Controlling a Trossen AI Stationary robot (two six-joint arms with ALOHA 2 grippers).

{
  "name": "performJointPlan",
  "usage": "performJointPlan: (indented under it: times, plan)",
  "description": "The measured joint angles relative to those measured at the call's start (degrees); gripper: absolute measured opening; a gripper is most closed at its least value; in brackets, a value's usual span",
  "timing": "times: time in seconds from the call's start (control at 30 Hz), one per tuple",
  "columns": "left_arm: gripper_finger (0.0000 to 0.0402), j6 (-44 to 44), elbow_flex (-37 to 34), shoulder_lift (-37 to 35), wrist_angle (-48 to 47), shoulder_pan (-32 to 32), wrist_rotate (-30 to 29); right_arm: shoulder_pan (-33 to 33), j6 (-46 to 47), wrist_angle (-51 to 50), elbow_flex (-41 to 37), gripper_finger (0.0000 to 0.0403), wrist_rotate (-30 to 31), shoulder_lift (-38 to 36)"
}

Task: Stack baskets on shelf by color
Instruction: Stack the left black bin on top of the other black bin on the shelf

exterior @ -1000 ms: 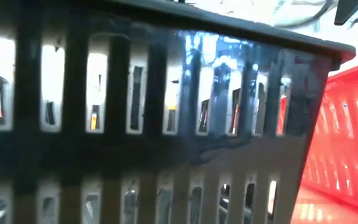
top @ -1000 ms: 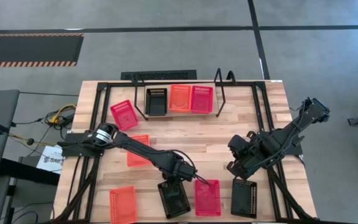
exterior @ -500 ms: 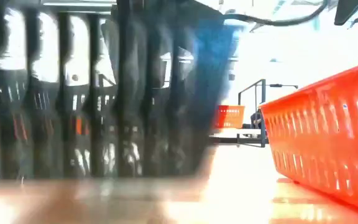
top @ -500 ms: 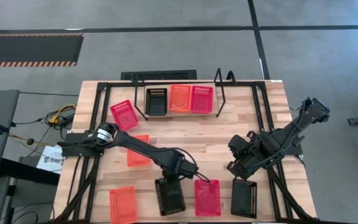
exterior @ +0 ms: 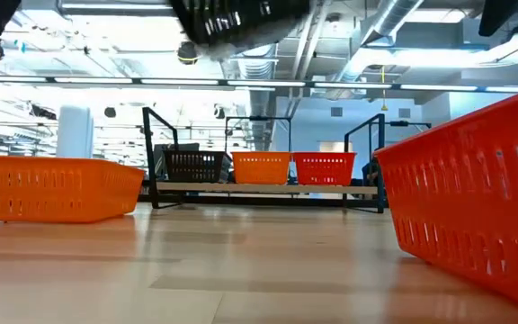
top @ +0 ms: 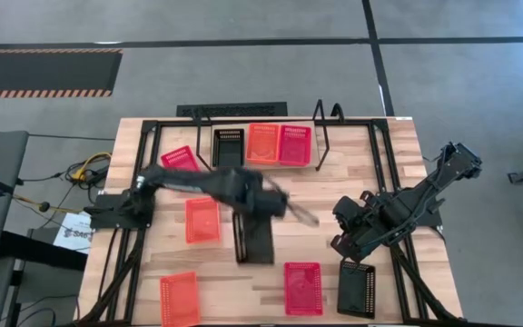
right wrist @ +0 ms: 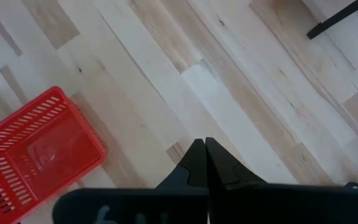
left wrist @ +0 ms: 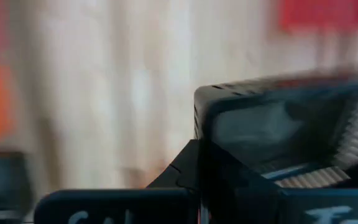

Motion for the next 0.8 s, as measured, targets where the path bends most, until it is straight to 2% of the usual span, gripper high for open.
performJointPlan:
  times: [0.2,0.47,0.67,0.8]
  plan:
    - [0.0,5.32,0.33,-8.04,-0.34,7.99,-5.02,-0.04,0.15,0.31,-0.02,0.0001,0.22,0.0]
    - [0.0,17.04,0.15,-17.61,-0.32,22.74,-3.81,-1.61,1.51,0.85,-0.02,0.0001,0.43,-0.01]
    - [0.0,26.78,0.08,-18.2,-0.32,35.13,2.13,-4.51,1.64,1.62,-0.02,0.0001,0.43,-0.02]
    - [0.0,33.63,0.1,-15.93,-0.3,40.68,3.25,-6.83,1.64,2.34,-0.02,0.0001,0.44,-0.02]
